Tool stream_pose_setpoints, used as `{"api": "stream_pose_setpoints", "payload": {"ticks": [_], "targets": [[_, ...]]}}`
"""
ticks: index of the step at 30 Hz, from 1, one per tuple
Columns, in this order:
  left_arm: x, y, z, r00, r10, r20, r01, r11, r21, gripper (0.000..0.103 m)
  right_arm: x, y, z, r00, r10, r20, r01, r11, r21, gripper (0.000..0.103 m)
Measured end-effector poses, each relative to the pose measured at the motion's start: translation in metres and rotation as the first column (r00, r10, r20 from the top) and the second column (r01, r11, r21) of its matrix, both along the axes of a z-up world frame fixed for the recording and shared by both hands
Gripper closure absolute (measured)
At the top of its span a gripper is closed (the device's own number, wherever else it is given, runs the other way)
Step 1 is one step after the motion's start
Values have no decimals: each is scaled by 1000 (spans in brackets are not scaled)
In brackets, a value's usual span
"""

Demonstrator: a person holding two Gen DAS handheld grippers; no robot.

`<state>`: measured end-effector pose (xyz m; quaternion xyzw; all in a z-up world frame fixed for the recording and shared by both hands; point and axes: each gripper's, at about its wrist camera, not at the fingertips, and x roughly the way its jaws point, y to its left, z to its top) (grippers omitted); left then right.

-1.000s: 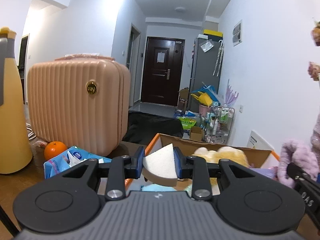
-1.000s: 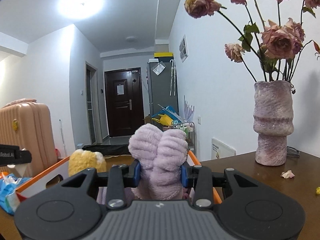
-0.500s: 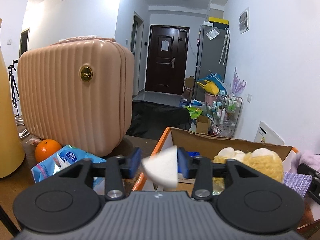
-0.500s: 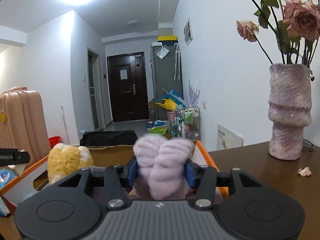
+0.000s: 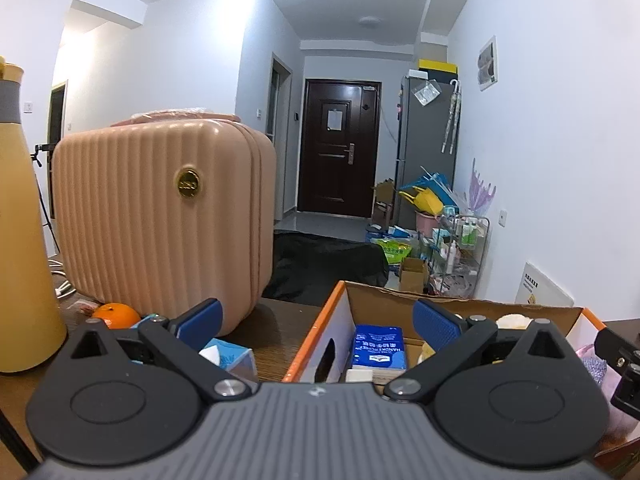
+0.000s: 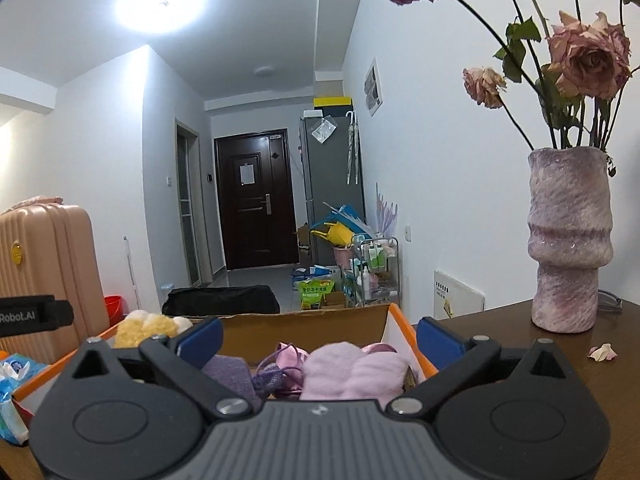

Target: Organize soft objects

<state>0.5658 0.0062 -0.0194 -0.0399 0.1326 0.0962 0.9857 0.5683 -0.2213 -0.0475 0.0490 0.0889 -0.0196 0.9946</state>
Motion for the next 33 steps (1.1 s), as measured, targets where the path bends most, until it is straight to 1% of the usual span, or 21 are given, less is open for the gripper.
{"api": "stream_pose_setpoints", "payload": {"ticks": [3,6,13,17,24,33], "targets": [[-7,1,1,1000,7,6,-7,1000,1,0,-9,0,2,1000,1,10,-1,1000,-3,0],[-20,3,4,1000,12,13,-12,1000,20,0,-21,1,5,1000,5,21,-4,1000,-14,0],[-59,3,4,1000,-14,21,12,998,62,0,-60,0,10,999,30,25,-29,999,-28,0],[-86,4,2,999,-31,14,30,997,78,0,-87,-2,11,999,44,19,-44,999,-26,0],[-135,10,0,998,-54,-15,55,995,78,0,-133,-7,13,998,63,9,-63,997,-33,0],[-205,13,1,997,-83,-12,83,992,92,0,-201,-5,16,996,88,-3,-88,994,-57,0]]}}
